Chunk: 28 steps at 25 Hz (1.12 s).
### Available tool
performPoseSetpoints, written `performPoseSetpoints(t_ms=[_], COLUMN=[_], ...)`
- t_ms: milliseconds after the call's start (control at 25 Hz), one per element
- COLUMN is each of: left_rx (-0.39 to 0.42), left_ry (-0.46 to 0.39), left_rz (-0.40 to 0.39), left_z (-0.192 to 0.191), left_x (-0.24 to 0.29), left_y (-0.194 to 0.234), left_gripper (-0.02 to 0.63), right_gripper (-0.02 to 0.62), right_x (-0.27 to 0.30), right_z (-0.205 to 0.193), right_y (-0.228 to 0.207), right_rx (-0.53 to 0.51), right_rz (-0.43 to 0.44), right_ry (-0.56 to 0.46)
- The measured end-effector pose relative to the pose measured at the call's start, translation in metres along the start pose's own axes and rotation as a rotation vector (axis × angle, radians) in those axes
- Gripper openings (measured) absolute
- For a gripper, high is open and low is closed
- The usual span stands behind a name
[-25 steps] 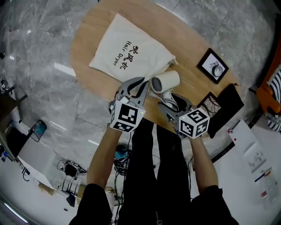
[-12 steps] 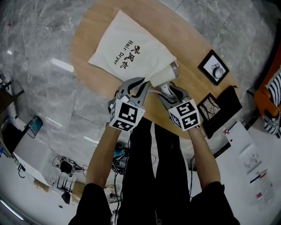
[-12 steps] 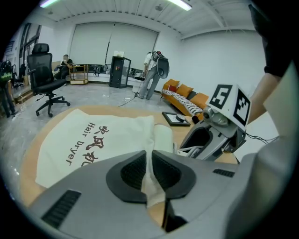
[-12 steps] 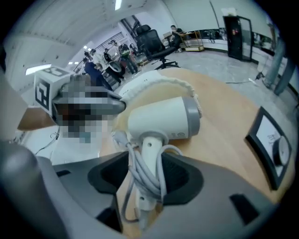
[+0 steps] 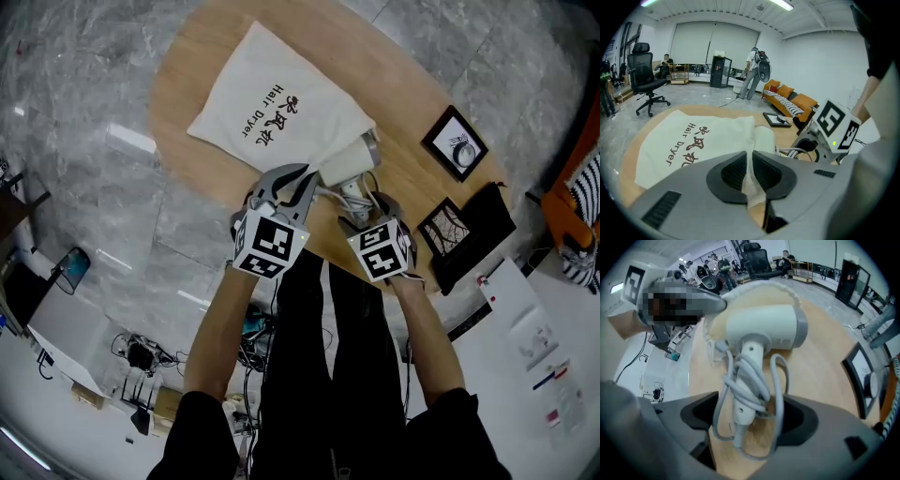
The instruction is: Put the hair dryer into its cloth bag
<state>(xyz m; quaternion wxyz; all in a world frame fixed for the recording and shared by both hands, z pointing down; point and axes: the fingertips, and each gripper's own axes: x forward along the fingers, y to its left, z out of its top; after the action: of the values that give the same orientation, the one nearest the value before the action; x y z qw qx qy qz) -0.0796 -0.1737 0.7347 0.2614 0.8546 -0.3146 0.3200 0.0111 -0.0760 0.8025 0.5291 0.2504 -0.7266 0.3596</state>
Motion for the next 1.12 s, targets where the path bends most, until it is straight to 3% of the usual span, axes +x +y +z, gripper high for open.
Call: performPoseSetpoints(t_ms=[160,320,400,560,720,1120], left_rx=[-0.002,-0.003,0.001,0.006,0.013,0.007], left_ry=[-0.001,-0.002,0.001,-0.008,-0.014,-0.034], left_rz=[0.000,0.000,-0.003,-0.012,-0.013,-0.037], left_z=[0.000,0.000,0.000,0.001,0.003,0.013], left_x=[0.001,0.000,0.000,-0.002,-0.004,-0.008], left_y=[0.000,0.000,-0.001,-0.001,-0.002,-0.004], left_gripper=[0.043,0.043,0.043,0.043,0.043,0.043], right_gripper=[0.350,0.231,0.218,0.213,0.213,0.213], right_x=[0.010,0.008,0.002,-0.011,-0.019,-0.018], right_z=[-0.003,0.001,0.005,0.018,0.041,0.092], right_y=[0.001,-0.007,-0.010,-0.015,-0.013,-0.008], right_rx=[0.008,0.043,0.003,-0.111,-0.181,-0.251], right_rz=[-0.075,-0.115,-0.129,-0.161,-0.136,-0.093], right_ry=[-0.028,-0.028,-0.054,-0.101,-0.129,-0.202])
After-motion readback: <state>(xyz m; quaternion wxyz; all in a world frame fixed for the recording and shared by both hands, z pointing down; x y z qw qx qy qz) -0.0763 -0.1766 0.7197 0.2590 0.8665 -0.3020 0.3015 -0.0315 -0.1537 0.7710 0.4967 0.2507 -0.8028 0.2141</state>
